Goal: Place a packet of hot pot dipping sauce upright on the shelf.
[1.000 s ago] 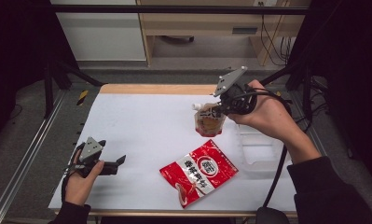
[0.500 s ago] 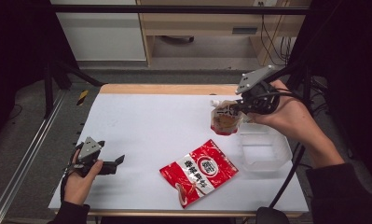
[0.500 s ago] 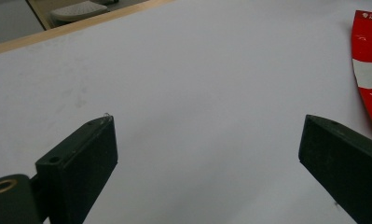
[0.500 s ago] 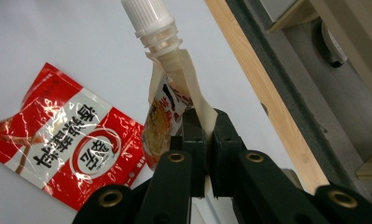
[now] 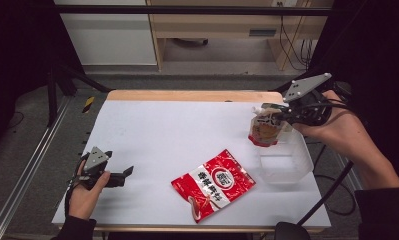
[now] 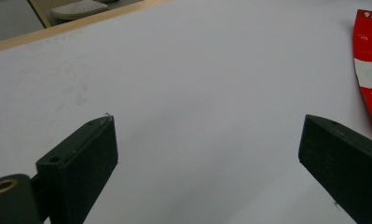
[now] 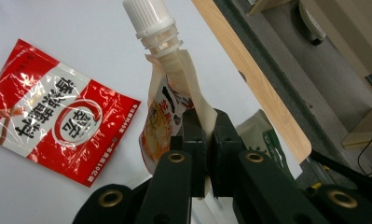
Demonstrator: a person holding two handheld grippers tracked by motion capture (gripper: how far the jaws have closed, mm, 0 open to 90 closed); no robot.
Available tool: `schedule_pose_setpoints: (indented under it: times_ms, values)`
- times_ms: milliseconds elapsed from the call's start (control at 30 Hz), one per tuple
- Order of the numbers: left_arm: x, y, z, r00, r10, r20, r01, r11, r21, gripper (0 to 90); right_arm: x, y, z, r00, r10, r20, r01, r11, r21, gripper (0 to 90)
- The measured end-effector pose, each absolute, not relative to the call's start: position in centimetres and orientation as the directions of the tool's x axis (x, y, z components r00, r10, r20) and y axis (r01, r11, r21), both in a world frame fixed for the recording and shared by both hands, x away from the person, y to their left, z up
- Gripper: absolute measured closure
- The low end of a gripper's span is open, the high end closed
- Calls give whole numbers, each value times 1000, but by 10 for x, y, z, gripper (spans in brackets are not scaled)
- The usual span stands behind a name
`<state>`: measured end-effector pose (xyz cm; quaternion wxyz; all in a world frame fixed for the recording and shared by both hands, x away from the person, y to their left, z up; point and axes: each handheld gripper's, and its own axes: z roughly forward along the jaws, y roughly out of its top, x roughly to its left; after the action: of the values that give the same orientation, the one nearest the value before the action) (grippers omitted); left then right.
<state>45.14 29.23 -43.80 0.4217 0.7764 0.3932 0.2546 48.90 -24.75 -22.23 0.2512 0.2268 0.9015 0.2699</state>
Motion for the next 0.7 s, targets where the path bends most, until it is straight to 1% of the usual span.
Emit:
schedule_pose_setpoints:
  times_ms: [333,700]
  values:
    - [451,293,-438,560,826,63,397,-334,855,46,488,-272,-222,-739,580,-343,302,740,601,873]
    - [451,293,-438,560,826,65,397,-336,854,49,501,-284,-227,-711,603,-362,318,735,599,873]
